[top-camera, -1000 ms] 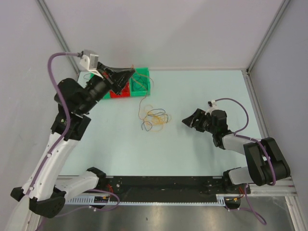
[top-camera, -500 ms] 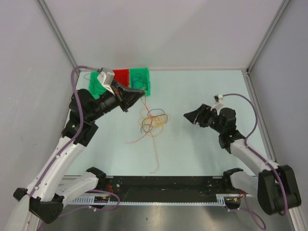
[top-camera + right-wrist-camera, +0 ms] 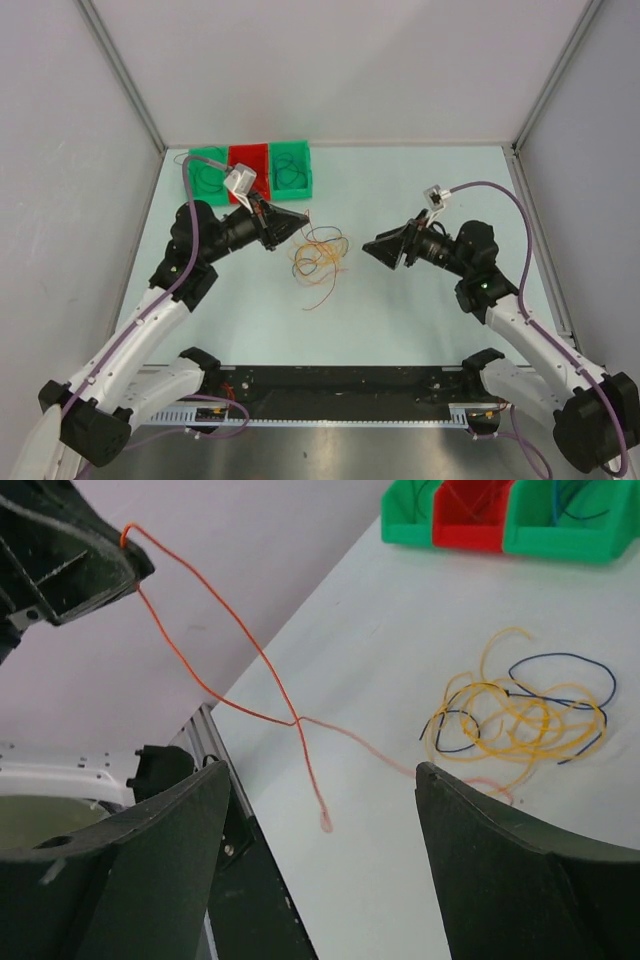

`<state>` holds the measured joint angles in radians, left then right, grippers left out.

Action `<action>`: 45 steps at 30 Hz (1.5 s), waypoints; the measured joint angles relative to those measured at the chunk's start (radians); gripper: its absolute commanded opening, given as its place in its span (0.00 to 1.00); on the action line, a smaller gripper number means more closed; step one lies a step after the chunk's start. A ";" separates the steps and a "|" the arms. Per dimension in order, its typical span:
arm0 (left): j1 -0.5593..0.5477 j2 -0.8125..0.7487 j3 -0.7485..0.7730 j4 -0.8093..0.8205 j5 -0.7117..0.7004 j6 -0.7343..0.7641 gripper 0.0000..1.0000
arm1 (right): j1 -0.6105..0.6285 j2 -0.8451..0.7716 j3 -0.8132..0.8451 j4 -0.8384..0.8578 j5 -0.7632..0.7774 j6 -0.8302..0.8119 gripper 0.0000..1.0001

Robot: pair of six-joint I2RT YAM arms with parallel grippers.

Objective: Untangle the cables
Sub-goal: Pick up the cable at the center of the board.

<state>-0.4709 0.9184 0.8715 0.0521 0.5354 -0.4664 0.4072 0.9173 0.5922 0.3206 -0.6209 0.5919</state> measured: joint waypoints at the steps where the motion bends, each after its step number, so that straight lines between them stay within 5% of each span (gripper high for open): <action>1: 0.000 0.001 0.000 0.008 0.001 -0.004 0.00 | 0.022 0.012 0.018 -0.010 -0.002 -0.016 0.79; 14: 0.000 0.059 -0.016 0.051 0.027 -0.015 0.00 | 0.204 0.210 0.220 -0.060 -0.003 -0.170 0.79; 40: -0.001 0.089 -0.016 0.051 0.072 -0.015 0.00 | 0.256 0.499 0.379 -0.001 -0.105 -0.222 0.79; 45: -0.001 0.089 -0.016 0.047 0.075 -0.013 0.00 | 0.257 0.523 0.381 0.004 -0.123 -0.222 0.59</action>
<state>-0.4721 1.0077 0.8555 0.0990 0.6102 -0.4793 0.6647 1.4406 0.9737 0.3248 -0.7437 0.3695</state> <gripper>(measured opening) 0.008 0.704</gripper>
